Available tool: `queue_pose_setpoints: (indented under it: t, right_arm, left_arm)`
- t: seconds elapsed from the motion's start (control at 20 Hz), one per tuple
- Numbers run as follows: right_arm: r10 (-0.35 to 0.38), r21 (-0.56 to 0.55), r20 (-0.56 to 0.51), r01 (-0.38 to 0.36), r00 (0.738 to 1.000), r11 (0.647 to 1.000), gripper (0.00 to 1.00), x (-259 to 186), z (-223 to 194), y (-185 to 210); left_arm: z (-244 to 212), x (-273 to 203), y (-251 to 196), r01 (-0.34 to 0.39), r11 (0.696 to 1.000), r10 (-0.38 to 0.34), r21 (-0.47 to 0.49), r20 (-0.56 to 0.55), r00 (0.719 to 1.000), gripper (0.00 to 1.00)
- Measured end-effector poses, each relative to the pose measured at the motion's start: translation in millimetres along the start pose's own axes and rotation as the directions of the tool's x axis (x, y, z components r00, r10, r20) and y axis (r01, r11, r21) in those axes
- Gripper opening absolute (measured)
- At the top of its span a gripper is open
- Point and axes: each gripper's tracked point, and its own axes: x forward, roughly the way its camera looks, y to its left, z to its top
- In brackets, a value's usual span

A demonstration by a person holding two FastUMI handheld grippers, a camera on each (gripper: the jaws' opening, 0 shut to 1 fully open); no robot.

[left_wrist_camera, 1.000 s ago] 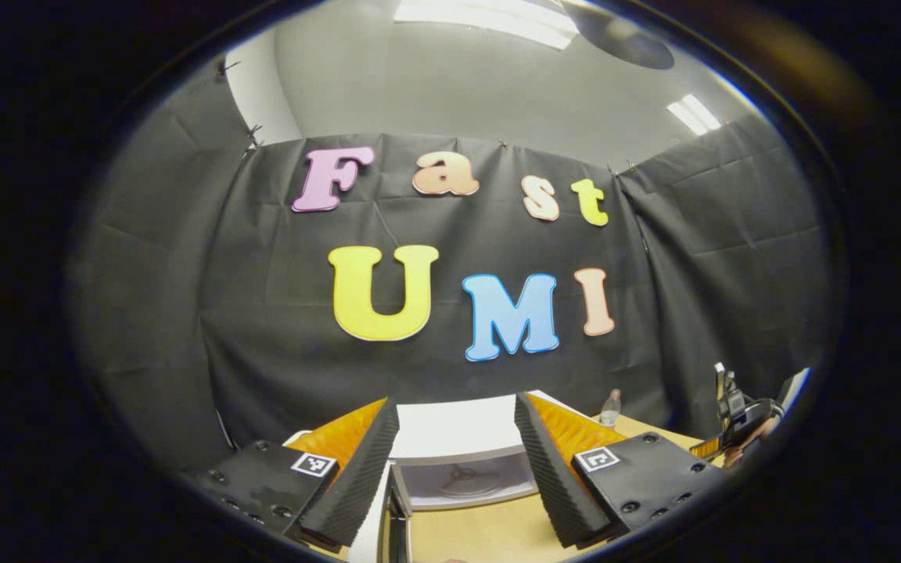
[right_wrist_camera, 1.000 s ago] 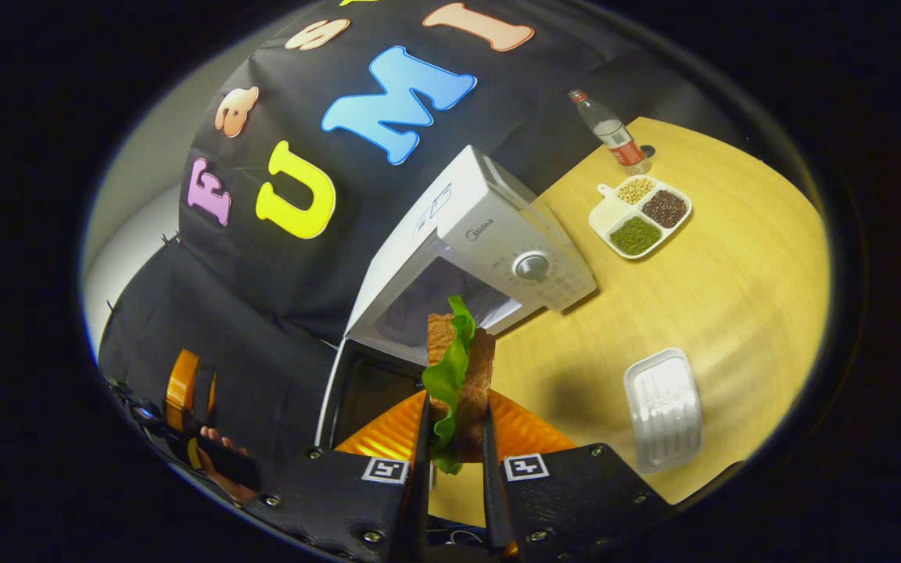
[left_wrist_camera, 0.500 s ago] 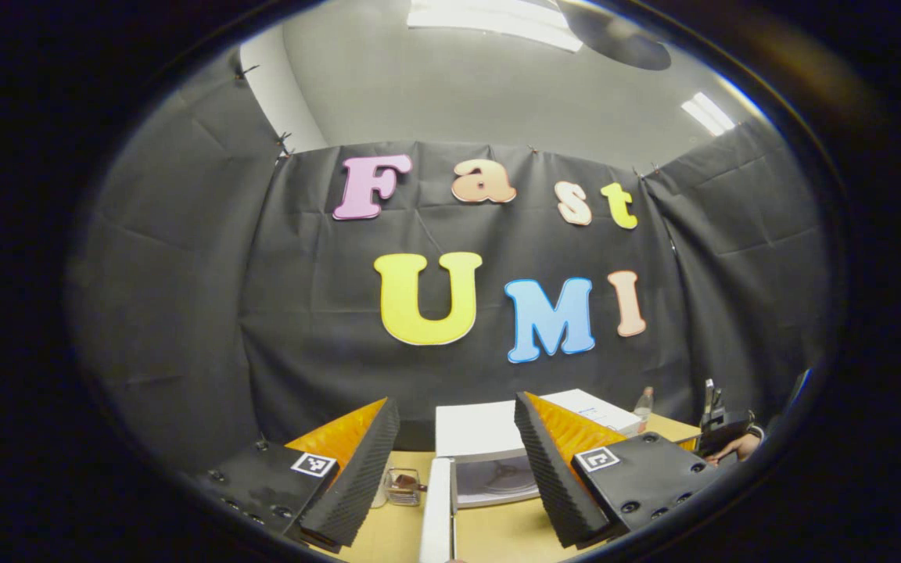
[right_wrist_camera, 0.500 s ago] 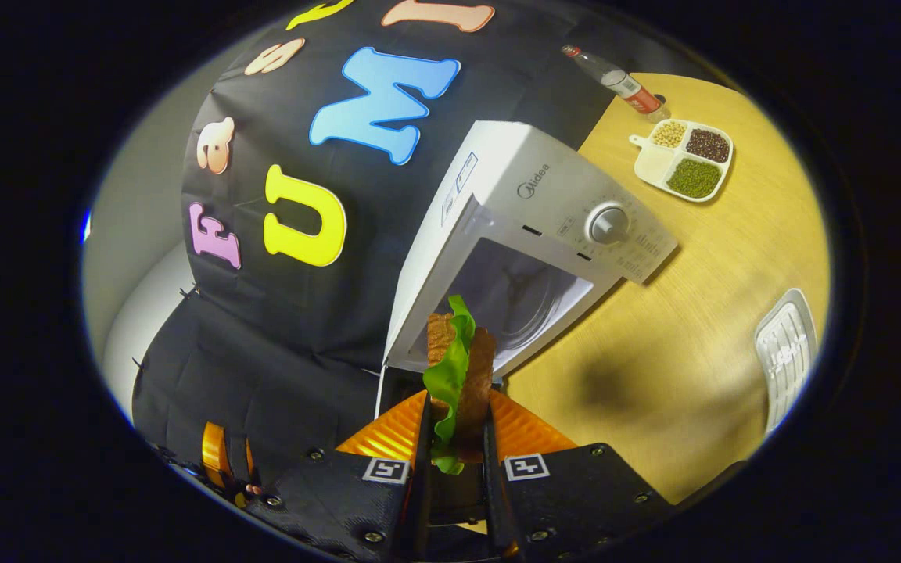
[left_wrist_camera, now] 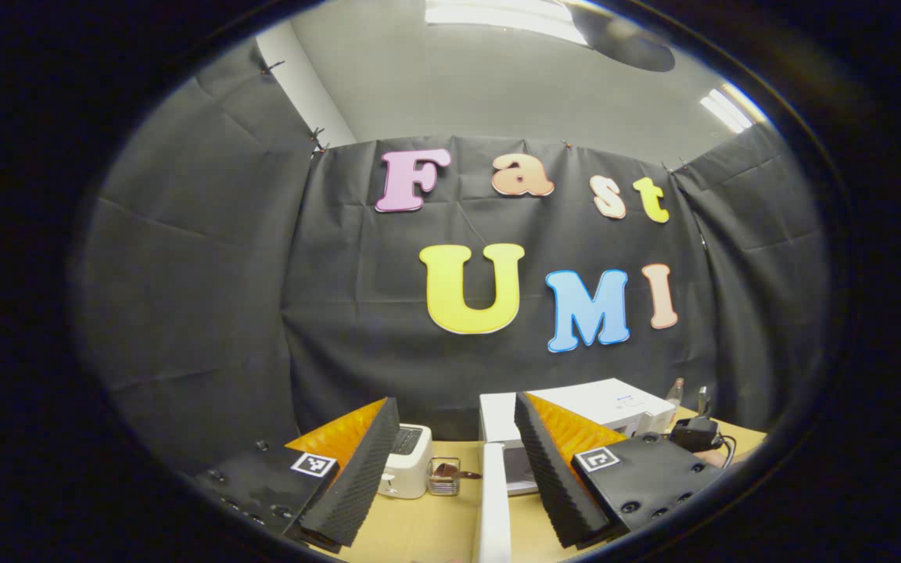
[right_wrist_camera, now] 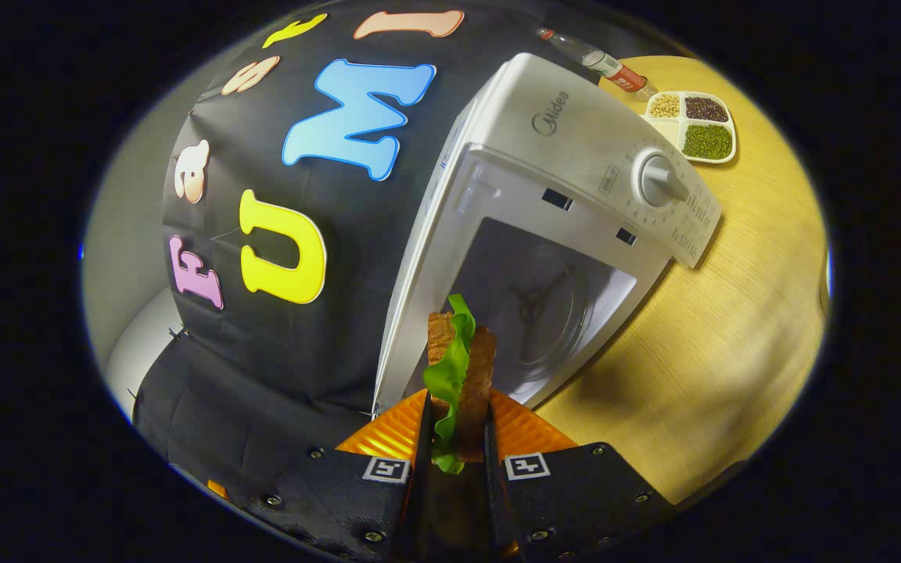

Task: Open the microwave oven with the left hand, put the food in, and close the microwave oven.

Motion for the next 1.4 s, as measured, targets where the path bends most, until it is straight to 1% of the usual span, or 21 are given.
queue_pose_setpoints:
  t: [0.1,0.25,0.3,0.4,0.6,0.65,0.7,0.75,0.8,0.95,1.05,1.1,1.2,1.25,1.3,1.35,1.4]
  right_arm:
    - [-0.020,0.027,0.038,0.019,0.999,0.999,0.30,19,-2,-8]
    - [-0.034,0.082,0.138,0.023,0.990,0.996,0.30,46,7,-16]
    - [-0.039,0.107,0.180,0.020,0.983,0.994,0.30,55,10,-19]
    - [-0.049,0.149,0.256,0.010,0.965,0.989,0.30,71,19,-22]
    - [-0.071,0.257,0.315,-0.013,0.946,0.966,0.30,110,26,-29]
    - [-0.081,0.270,0.327,-0.011,0.942,0.963,0.30,118,29,-33]
    - [-0.089,0.281,0.342,-0.011,0.935,0.960,0.30,125,32,-37]
    - [-0.096,0.295,0.358,-0.016,0.929,0.955,0.30,130,36,-41]
    - [-0.106,0.314,0.368,-0.016,0.924,0.949,0.30,135,39,-44]
    - [-0.143,0.354,0.383,-0.002,0.913,0.935,0.30,153,40,-53]
    - [-0.159,0.376,0.380,0.004,0.911,0.927,0.30,161,36,-61]
    - [-0.157,0.384,0.384,-0.002,0.910,0.923,0.30,163,36,-61]
    - [-0.165,0.385,0.375,0.009,0.912,0.923,0.30,164,34,-62]
    - [-0.185,0.393,0.355,0.033,0.916,0.919,0.33,163,30,-66]
    - [-0.199,0.389,0.340,0.055,0.919,0.919,0.41,162,29,-68]
    - [-0.214,0.377,0.316,0.085,0.924,0.922,0.45,159,24,-71]
    - [-0.222,0.358,0.294,0.108,0.930,0.927,0.52,157,20,-71]
  left_arm:
    - [-1,-4,13,-0.018,1.000,0.018,-0.001,-0.004,1.000,0.99]
    - [-5,-11,33,-0.049,0.999,0.049,0.000,-0.012,0.999,0.92]
    - [-7,-11,38,-0.060,0.998,0.060,0.001,-0.018,0.998,0.95]
    - [-14,-13,49,-0.078,0.997,0.078,0.005,-0.036,0.996,0.95]
    - [-23,-15,70,-0.113,0.993,0.114,0.019,-0.068,0.991,0.95]
    - [-24,-16,74,-0.122,0.992,0.123,0.019,-0.070,0.990,0.92]
    - [-26,-15,78,-0.130,0.991,0.132,0.020,-0.072,0.989,0.92]
    - [-28,-15,81,-0.139,0.990,0.140,0.022,-0.077,0.987,0.99]
    - [-30,-16,85,-0.147,0.989,0.148,0.025,-0.081,0.986,0.95]
    - [-38,-19,92,-0.166,0.986,0.167,0.024,-0.100,0.981,0.95]
    - [-43,-21,96,-0.168,0.985,0.170,0.026,-0.110,0.979,0.99]
    - [-44,-19,95,-0.167,0.986,0.169,0.028,-0.113,0.979,0.99]
    - [-43,-18,95,-0.165,0.986,0.167,0.030,-0.111,0.980,0.99]
    - [-41,-17,93,-0.163,0.986,0.165,0.028,-0.105,0.981,0.92]
    - [-40,-15,93,-0.162,0.987,0.163,0.023,-0.099,0.982,0.92]
    - [-41,-15,92,-0.159,0.987,0.160,0.016,-0.097,0.982,0.92]
    - [-40,-12,89,-0.155,0.988,0.155,0.008,-0.096,0.983,0.95]
